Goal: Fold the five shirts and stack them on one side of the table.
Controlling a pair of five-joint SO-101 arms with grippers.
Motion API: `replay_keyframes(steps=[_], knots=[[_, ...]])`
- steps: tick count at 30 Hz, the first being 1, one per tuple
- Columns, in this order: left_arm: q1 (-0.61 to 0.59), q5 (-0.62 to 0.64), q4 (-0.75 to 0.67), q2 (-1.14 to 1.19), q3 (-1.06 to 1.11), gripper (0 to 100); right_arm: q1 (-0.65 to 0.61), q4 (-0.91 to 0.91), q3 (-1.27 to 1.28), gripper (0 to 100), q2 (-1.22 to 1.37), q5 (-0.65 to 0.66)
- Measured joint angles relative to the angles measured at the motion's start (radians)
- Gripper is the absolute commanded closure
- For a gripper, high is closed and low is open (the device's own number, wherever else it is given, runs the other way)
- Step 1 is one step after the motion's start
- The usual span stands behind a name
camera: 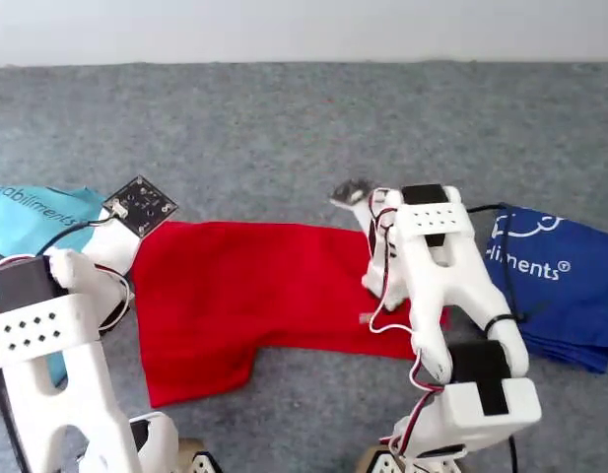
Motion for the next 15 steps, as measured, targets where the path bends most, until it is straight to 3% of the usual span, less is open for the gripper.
replay_keyframes(steps=[6, 15], knots=[[0.000, 0.000, 0.000, 0.000, 0.000, 98, -0.015, 0.123, -0.038, 98.3, -0.020, -0.002], [0.000, 0.003, 0.000, 0.000, 0.000, 98, -0.017, 0.058, -0.150, 98.3, 0.005, -0.041]])
